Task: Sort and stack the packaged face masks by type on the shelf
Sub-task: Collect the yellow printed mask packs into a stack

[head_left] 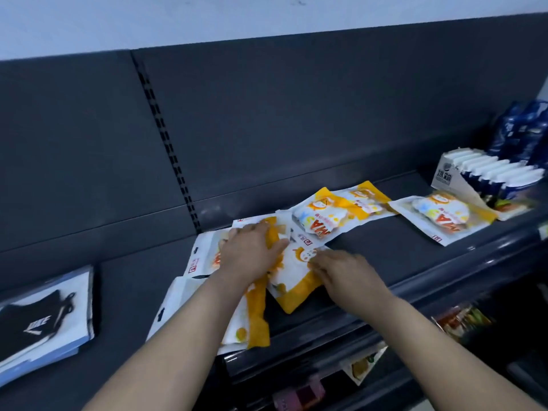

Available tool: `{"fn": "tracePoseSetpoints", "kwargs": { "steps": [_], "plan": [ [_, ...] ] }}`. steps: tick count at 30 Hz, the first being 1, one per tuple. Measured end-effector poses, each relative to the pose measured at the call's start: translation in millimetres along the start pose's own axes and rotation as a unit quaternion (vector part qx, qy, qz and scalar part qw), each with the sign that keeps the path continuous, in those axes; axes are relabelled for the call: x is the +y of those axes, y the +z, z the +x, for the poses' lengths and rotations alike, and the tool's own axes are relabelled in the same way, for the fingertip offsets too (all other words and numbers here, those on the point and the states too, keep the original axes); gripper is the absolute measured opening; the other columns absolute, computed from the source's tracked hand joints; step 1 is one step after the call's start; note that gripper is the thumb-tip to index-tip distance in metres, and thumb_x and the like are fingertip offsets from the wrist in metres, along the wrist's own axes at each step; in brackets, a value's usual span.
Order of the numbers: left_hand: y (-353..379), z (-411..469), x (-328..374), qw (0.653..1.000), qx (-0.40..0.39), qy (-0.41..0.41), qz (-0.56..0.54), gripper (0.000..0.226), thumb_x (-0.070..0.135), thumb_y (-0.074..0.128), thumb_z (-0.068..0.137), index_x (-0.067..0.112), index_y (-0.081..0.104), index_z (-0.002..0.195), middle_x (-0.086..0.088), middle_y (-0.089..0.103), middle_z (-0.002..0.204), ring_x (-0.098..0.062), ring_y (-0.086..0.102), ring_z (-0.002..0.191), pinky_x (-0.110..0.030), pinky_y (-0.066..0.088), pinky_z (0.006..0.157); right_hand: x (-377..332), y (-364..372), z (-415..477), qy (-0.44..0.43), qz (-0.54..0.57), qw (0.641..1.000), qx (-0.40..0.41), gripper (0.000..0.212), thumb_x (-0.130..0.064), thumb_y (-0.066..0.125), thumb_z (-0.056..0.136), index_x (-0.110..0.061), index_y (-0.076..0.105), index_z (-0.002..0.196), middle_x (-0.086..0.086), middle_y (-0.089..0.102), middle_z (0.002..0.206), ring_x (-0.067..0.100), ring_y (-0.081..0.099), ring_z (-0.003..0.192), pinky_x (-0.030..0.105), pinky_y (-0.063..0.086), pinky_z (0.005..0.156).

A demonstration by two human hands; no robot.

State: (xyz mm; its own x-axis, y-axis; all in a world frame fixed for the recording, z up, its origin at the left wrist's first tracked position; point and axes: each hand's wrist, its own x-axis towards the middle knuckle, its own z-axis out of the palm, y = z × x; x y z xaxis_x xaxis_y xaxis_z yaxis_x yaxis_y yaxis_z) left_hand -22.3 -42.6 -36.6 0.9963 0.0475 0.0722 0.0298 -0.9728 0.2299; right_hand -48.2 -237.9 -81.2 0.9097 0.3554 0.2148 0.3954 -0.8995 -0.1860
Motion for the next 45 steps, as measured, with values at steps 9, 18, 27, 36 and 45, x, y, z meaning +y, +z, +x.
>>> {"fn": "tracePoseSetpoints", "kwargs": {
  "steps": [9, 18, 27, 36, 45],
  "plan": [
    [-14.1, 0.6, -11.7, 0.992, -0.096, -0.082, 0.021, 0.072, 0.038, 0.057, 0.076, 0.032, 0.033, 0.143, 0.001, 0.041, 0.139, -0.027, 0.037, 0.132, -0.045, 0.043, 0.100, 10.8, 0.3, 16.9, 0.028, -0.063, 0.996, -0.060, 0.031, -0.041, 0.033, 0.099, -0.024, 0.053, 0.117, -0.003, 0.061, 0.114, 0.021, 0.059, 0.101, 0.034, 0.036, 0.080],
    [-22.3, -12.3, -55.8, 0.994, -0.057, -0.083, 0.029, 0.054, 0.030, 0.056, 0.072, 0.021, 0.054, 0.125, -0.002, 0.060, 0.122, -0.025, 0.056, 0.113, -0.037, 0.052, 0.090, -35.3, -0.5, 52.5, -0.065, -0.033, 0.997, 0.016, 0.023, -0.010, 0.051, 0.087, -0.020, 0.060, 0.106, 0.001, 0.061, 0.104, 0.021, 0.057, 0.098, 0.032, 0.044, 0.077],
    [-69.6, -34.3, -102.6, 0.978, 0.202, -0.055, 0.004, 0.028, 0.013, 0.049, 0.086, 0.018, 0.055, 0.112, -0.011, 0.068, 0.095, -0.038, 0.061, 0.088, -0.035, 0.040, 0.063, -97.2, 8.1, 73.0, -0.152, 0.071, 0.985, -0.041, 0.035, -0.028, 0.049, 0.091, -0.027, 0.054, 0.126, -0.002, 0.054, 0.129, 0.019, 0.046, 0.120, 0.035, 0.040, 0.095],
    [-81.5, -43.3, -127.6, 0.972, 0.220, -0.044, -0.068, 0.027, 0.017, 0.050, 0.087, 0.022, 0.058, 0.111, -0.006, 0.067, 0.088, -0.031, 0.059, 0.080, -0.037, 0.048, 0.063, -113.5, 20.3, 81.0, -0.031, 0.032, 0.987, -0.158, 0.058, -0.063, 0.052, 0.078, -0.026, 0.047, 0.121, 0.001, 0.053, 0.123, 0.024, 0.051, 0.111, 0.035, 0.042, 0.085],
    [-79.1, -42.7, -139.0, 0.964, 0.225, -0.004, -0.140, 0.028, 0.017, 0.049, 0.086, 0.026, 0.061, 0.109, 0.002, 0.068, 0.082, -0.023, 0.061, 0.075, -0.043, 0.053, 0.064, -107.1, 14.2, 88.8, -0.058, 0.058, 0.979, -0.186, 0.062, -0.052, 0.050, 0.089, -0.032, 0.031, 0.145, -0.005, 0.034, 0.149, 0.021, 0.042, 0.129, 0.034, 0.037, 0.102]
  ]
}}
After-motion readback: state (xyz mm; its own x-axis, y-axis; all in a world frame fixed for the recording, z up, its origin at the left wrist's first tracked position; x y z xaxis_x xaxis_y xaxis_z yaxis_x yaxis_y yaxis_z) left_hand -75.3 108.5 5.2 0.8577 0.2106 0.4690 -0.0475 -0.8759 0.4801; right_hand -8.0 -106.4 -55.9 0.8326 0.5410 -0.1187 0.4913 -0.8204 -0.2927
